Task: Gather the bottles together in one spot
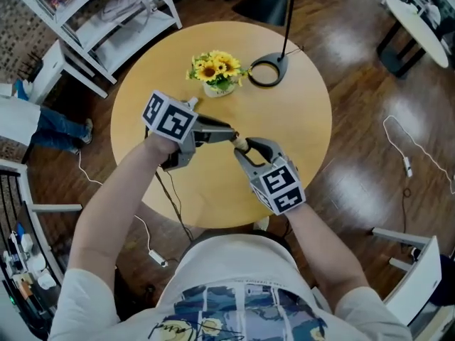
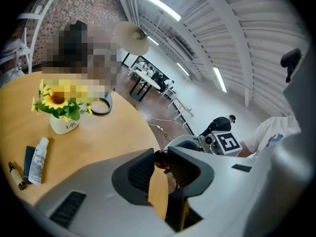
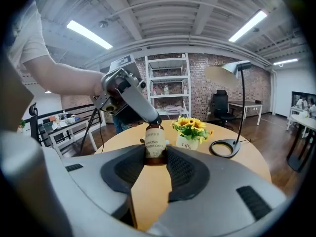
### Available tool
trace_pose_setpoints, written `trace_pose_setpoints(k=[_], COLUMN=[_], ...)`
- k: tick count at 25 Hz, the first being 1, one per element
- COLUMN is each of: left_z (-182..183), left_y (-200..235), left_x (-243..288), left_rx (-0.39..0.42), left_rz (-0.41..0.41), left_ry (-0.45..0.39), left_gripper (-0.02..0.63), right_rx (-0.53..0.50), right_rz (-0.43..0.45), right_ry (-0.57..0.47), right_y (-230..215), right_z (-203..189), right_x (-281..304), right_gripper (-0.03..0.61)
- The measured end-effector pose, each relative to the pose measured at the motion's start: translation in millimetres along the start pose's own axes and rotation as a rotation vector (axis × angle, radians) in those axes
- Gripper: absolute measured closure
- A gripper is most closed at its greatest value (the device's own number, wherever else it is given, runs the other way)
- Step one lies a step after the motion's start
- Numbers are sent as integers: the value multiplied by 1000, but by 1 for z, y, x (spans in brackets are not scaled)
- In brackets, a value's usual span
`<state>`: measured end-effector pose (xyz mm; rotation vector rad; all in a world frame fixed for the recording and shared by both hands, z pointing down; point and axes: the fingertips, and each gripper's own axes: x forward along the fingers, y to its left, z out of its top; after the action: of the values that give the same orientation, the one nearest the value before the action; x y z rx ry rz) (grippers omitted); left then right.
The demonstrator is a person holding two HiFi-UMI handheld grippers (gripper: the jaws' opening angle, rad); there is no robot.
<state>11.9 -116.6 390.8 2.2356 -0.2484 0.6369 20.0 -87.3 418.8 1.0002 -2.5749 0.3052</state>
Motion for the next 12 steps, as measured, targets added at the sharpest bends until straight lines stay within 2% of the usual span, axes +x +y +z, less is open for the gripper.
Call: trace_pose_setpoints(k=[3, 6, 10, 12], left_z=[7, 14, 21, 22], left_y=[-7, -12, -4, 9], left_x=[15, 31, 53, 66], left_rx=[58, 158, 346, 427], left_rz=[17, 53, 162, 228], left_ry=[53, 114, 214, 258], left_gripper=[532, 540, 540, 540], right_rx=[7, 29, 41, 46], right_rz=[1, 0, -9, -10], right_ry=[2, 6, 17, 39], right_y=[-12, -25, -46, -55], right_z=[-7, -15, -29, -43], right_x=[-5, -9, -18, -29], right_gripper=[431, 433, 404, 364])
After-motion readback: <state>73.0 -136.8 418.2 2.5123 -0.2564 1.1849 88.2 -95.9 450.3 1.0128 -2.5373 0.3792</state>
